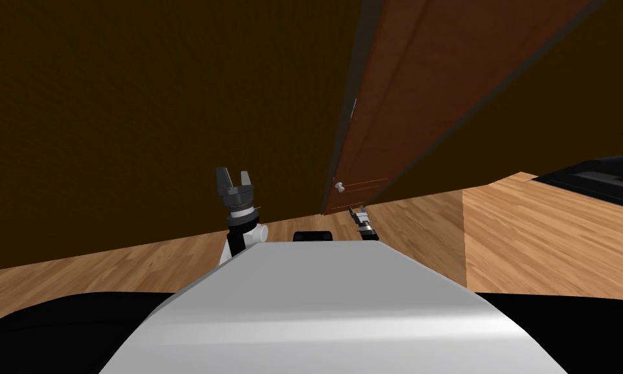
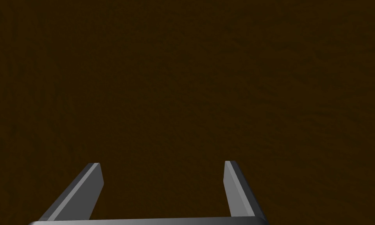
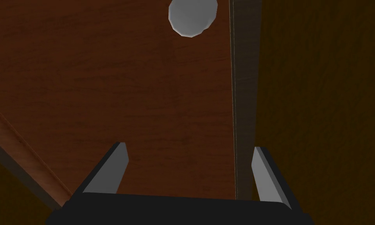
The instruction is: Pull the door open
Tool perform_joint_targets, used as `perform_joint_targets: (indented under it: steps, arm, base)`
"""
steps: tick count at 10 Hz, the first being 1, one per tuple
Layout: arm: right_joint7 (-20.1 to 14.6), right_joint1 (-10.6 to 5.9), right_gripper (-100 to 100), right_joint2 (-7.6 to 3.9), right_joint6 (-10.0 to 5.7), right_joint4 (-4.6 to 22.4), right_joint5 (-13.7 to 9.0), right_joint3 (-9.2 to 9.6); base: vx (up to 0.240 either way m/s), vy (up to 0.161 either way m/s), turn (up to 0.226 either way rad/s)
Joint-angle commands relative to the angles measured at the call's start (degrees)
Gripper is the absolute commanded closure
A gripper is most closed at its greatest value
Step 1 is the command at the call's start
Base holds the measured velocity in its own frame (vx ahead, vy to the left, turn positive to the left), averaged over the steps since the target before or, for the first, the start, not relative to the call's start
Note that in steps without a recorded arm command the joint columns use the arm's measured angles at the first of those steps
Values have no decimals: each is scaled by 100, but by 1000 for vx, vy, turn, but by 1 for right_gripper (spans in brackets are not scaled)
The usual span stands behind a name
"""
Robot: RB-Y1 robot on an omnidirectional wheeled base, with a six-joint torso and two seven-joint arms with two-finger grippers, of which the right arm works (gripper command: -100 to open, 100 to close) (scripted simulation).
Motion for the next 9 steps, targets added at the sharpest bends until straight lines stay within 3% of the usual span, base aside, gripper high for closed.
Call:
perform_joint_targets:
  steps: [1,7,9]
  arm:
    - [191,-50,-100,19,-63,199,130,-92]
    - [889,-231,-100,153,-331,980,590,-430]
    - [924,-251,-100,159,-360,1046,601,-449]
  base:
    - [113,-12,96]
    - [141,-33,78]
    - [92,-34,49]
